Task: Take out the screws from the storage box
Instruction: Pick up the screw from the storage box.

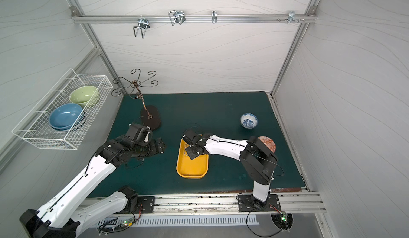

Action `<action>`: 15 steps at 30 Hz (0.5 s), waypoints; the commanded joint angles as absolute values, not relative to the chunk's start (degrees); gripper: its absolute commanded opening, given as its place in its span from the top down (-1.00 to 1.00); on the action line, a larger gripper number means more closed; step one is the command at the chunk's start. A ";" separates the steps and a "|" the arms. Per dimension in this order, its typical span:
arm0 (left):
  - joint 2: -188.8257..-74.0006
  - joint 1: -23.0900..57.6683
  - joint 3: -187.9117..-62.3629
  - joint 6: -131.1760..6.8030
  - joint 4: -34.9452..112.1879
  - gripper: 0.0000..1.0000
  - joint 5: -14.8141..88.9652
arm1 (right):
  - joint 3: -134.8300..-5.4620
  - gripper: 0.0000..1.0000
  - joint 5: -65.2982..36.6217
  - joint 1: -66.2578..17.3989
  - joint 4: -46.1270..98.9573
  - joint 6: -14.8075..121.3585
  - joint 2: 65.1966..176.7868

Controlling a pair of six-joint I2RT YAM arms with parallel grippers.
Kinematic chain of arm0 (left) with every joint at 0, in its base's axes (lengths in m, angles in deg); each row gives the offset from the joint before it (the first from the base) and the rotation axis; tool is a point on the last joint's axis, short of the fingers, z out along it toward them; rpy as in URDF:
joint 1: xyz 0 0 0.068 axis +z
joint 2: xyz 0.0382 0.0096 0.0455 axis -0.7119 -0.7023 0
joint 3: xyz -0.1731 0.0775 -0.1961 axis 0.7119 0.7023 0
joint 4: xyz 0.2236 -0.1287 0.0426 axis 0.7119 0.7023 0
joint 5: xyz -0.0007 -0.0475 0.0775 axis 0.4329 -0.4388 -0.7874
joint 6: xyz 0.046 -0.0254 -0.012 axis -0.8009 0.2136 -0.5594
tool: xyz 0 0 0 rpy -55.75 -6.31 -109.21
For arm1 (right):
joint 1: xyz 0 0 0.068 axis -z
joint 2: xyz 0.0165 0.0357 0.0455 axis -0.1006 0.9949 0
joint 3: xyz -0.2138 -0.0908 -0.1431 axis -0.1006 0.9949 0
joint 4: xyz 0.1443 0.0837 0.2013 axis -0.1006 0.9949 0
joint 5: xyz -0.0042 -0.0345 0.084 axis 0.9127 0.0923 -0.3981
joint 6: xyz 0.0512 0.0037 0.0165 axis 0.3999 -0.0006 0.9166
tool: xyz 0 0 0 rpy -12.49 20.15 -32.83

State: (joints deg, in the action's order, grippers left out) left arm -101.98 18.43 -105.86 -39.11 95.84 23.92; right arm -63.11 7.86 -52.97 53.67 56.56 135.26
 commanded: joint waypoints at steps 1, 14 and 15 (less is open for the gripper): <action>-100.71 18.32 -106.44 -36.90 96.93 -0.98 18.26 | -68.93 0.38 7.22 -52.50 57.84 62.63 139.30; -98.02 18.60 -105.40 -36.23 97.04 -0.99 17.22 | -74.71 0.31 9.46 -53.63 60.03 64.26 146.57; -97.93 18.65 -105.36 -36.23 97.04 -0.99 17.24 | -75.27 0.32 9.71 -53.60 60.45 64.50 147.17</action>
